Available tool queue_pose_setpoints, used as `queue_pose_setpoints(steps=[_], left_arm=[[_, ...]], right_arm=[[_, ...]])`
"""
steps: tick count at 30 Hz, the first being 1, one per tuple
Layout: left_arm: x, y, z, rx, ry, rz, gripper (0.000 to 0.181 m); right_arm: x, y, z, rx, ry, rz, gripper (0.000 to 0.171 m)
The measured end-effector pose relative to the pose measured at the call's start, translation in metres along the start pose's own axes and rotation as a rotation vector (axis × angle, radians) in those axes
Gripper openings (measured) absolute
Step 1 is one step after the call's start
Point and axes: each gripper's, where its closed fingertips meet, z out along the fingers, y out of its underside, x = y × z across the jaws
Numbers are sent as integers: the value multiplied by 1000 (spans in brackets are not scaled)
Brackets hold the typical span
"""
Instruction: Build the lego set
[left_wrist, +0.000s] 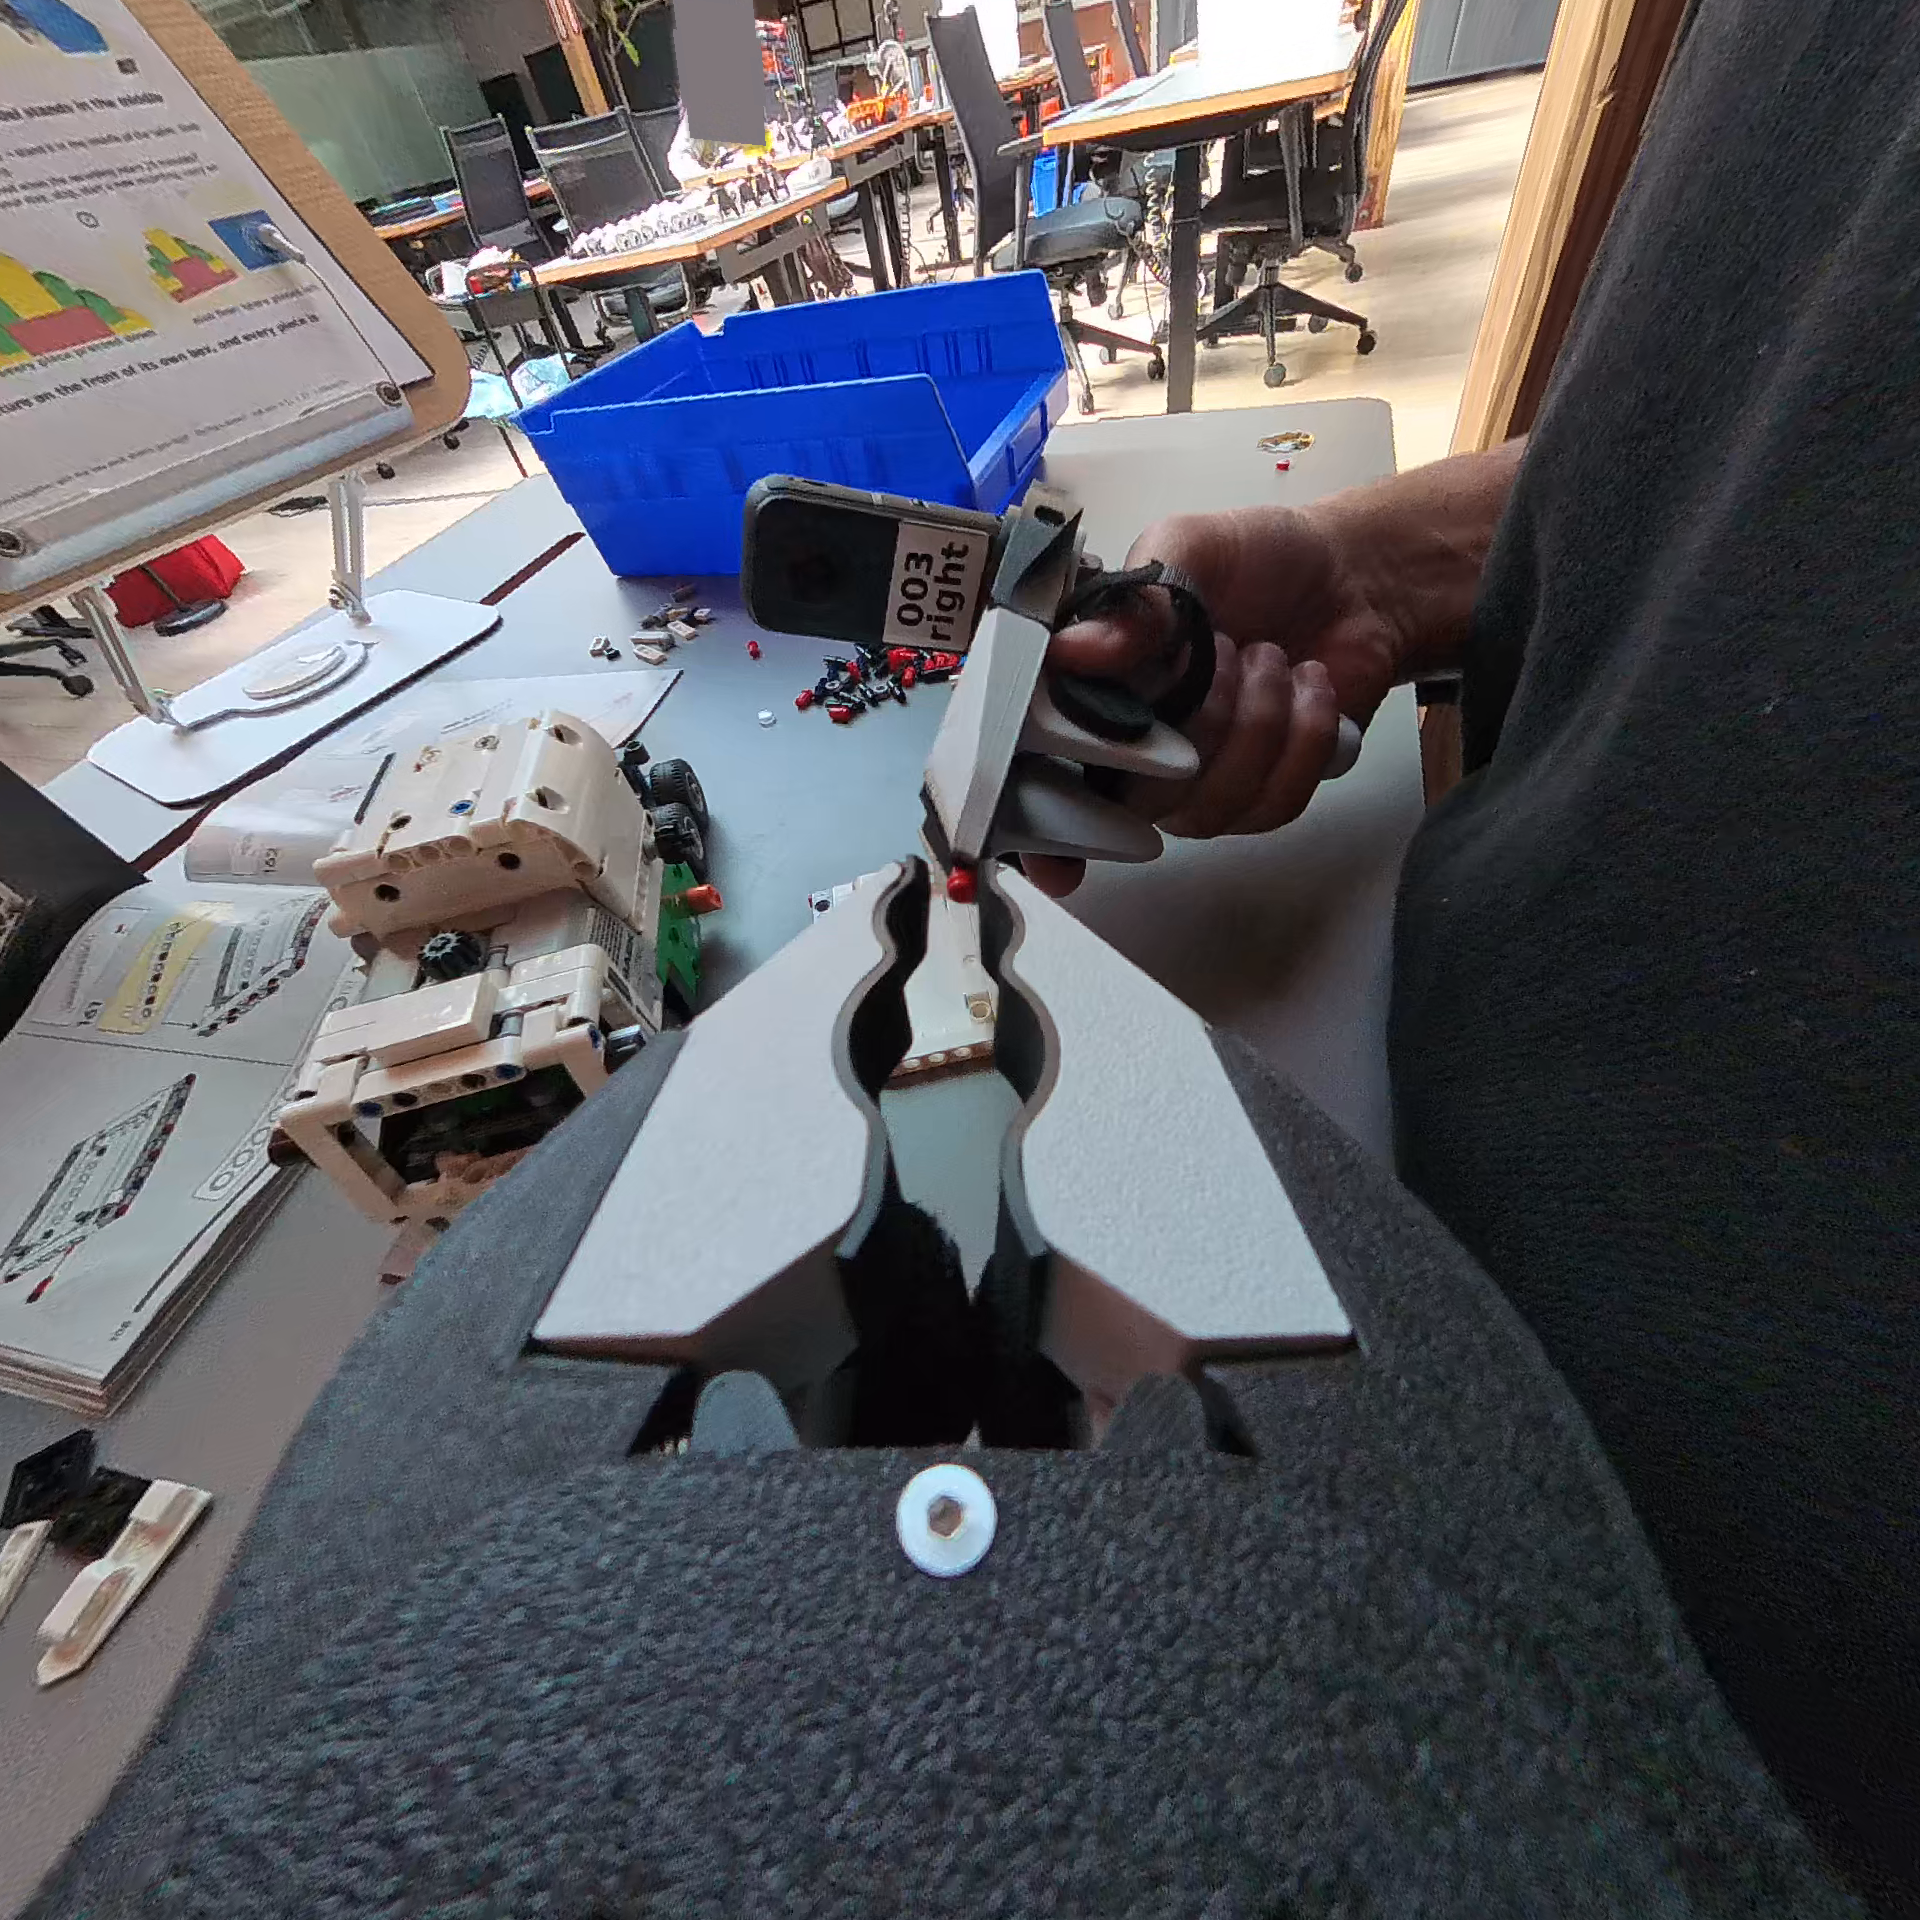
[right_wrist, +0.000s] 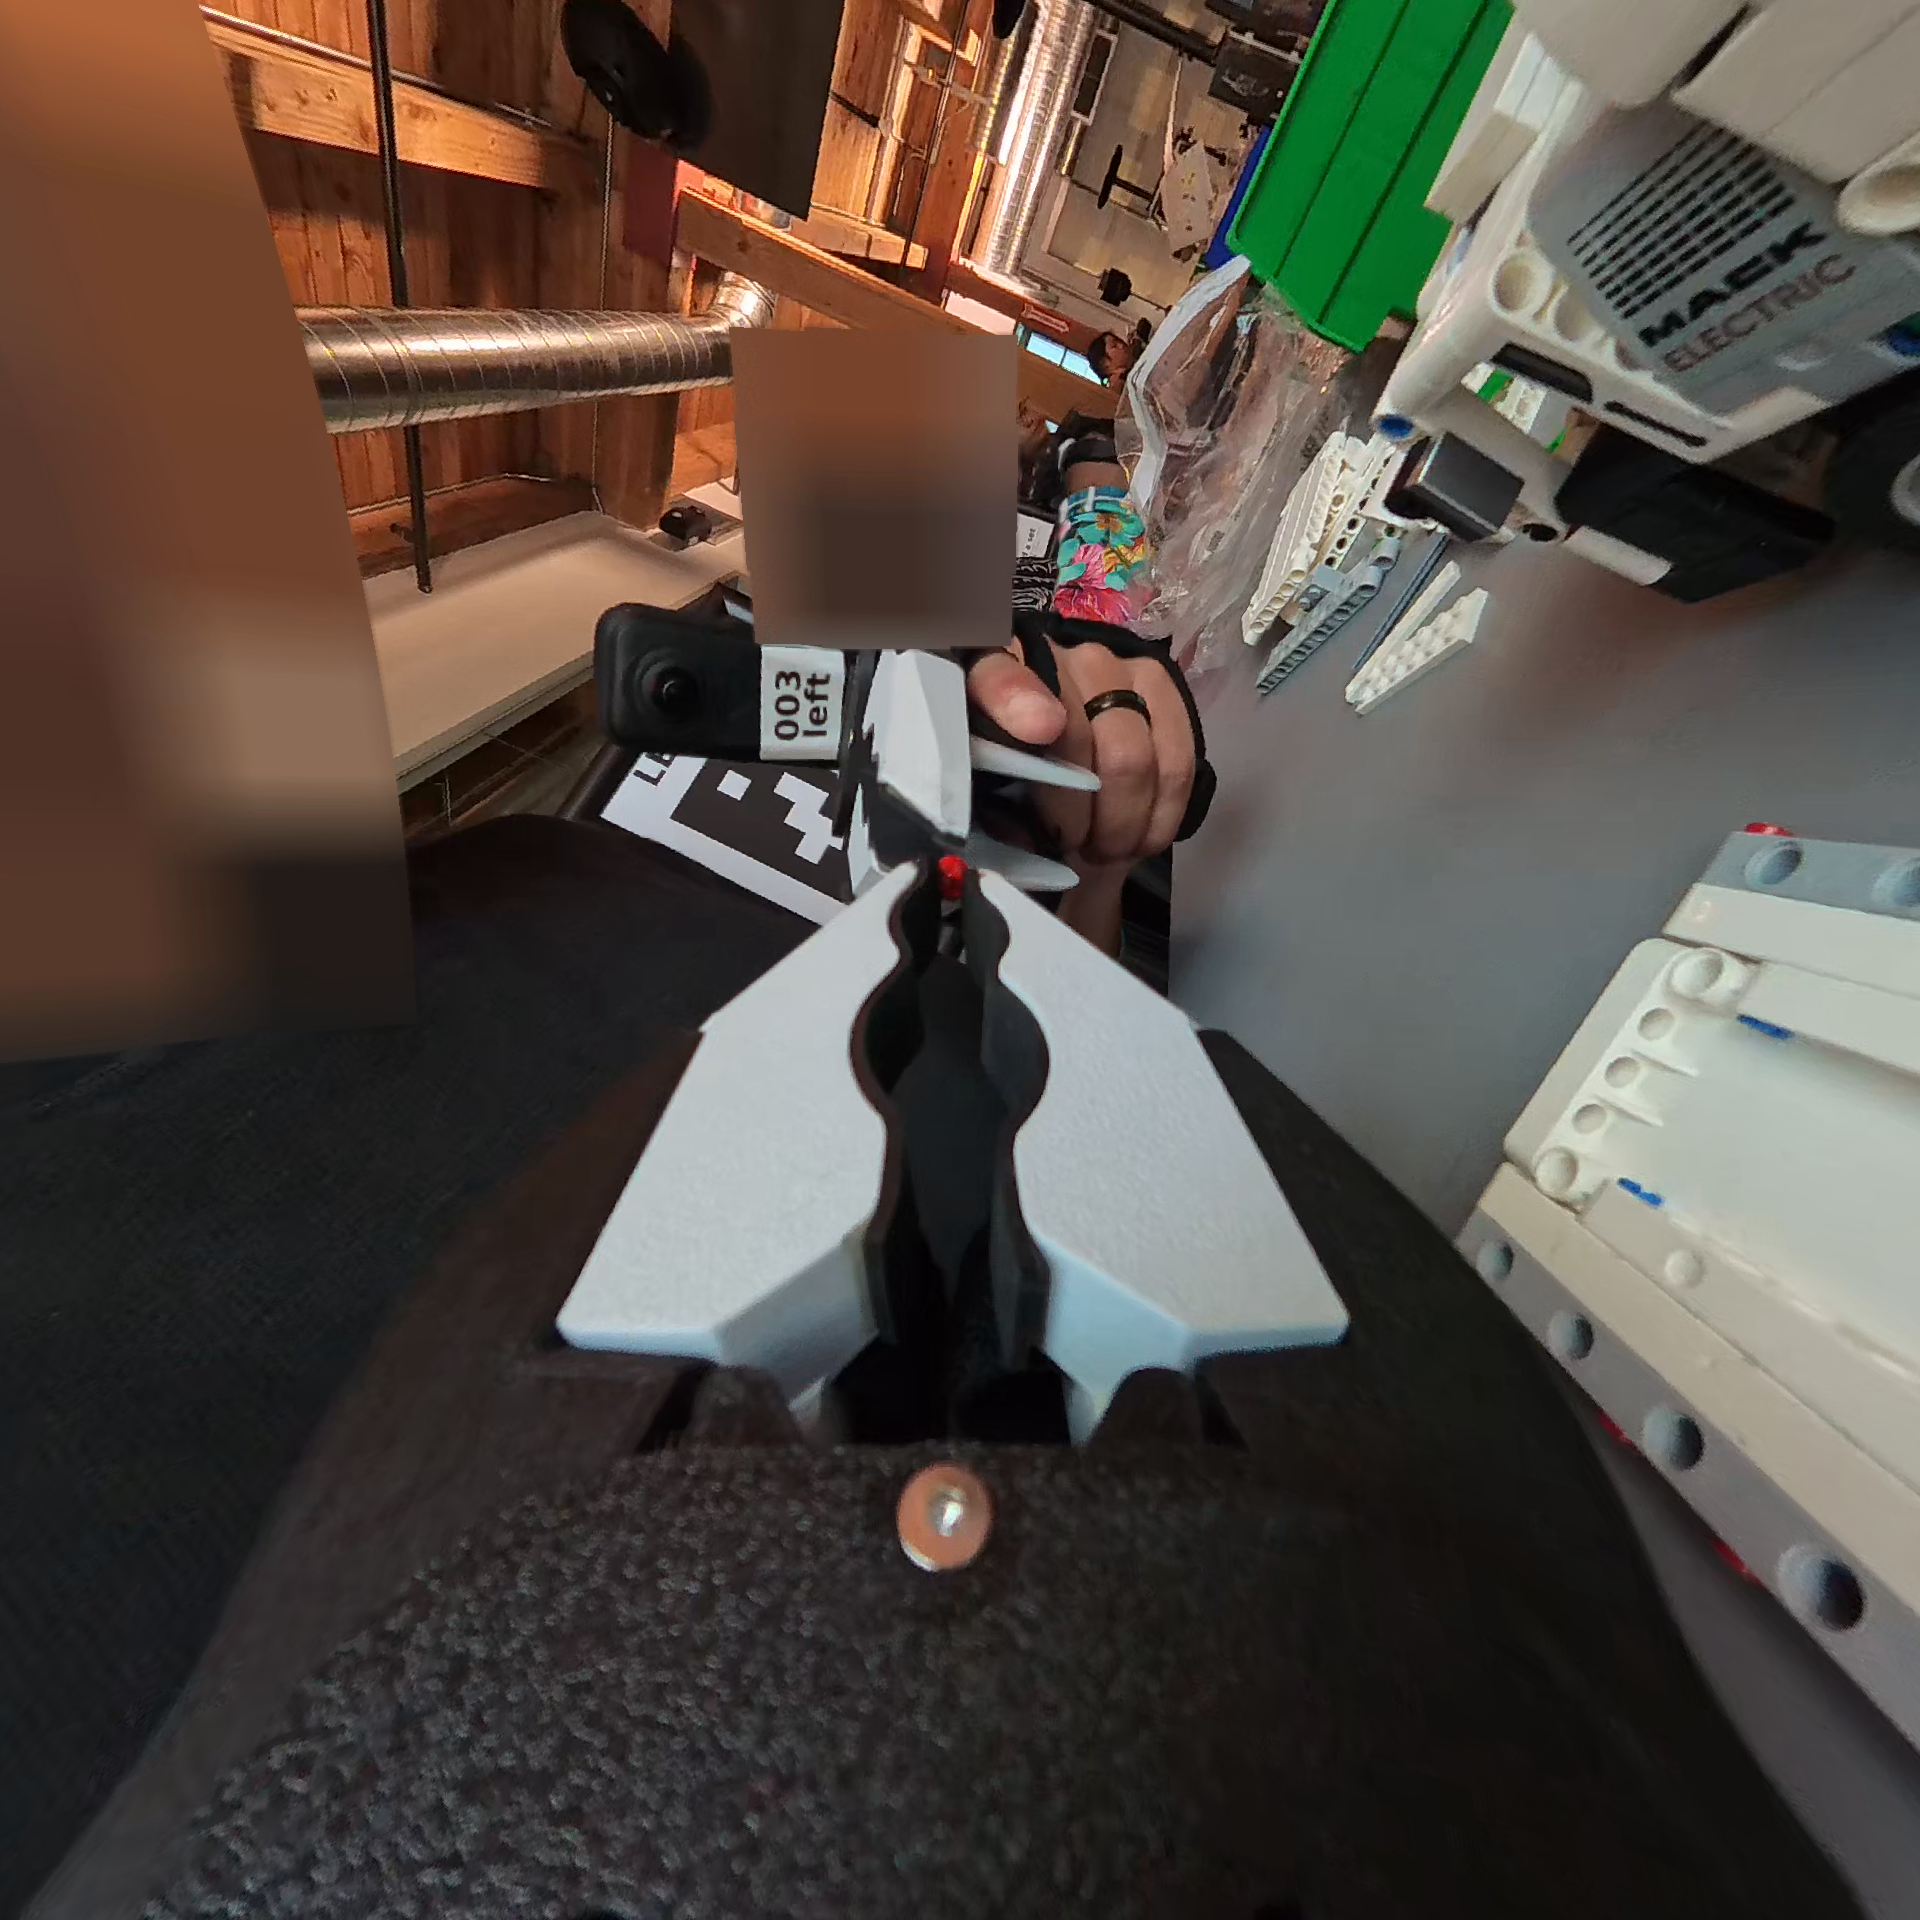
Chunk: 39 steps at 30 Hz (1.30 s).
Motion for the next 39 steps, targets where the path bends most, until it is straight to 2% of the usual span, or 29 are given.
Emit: queue_pose_setpoints(steps=[22,26,30,39], left_arm=[[1,-1,-20,77,9,-16,2],[-4,3,-17,64,-15,-33,2],[-10,4,-17,72,-24,-99,1],[-41,41,-27,-66,-176,-253,1]], right_arm=[[-9,1,20,-57,-54,9,3],[-3,-5,18,-55,35,-108,5],[3,-9,12,-82,148,-262,13],[19,-34,-24,-88,489,-600,18]])
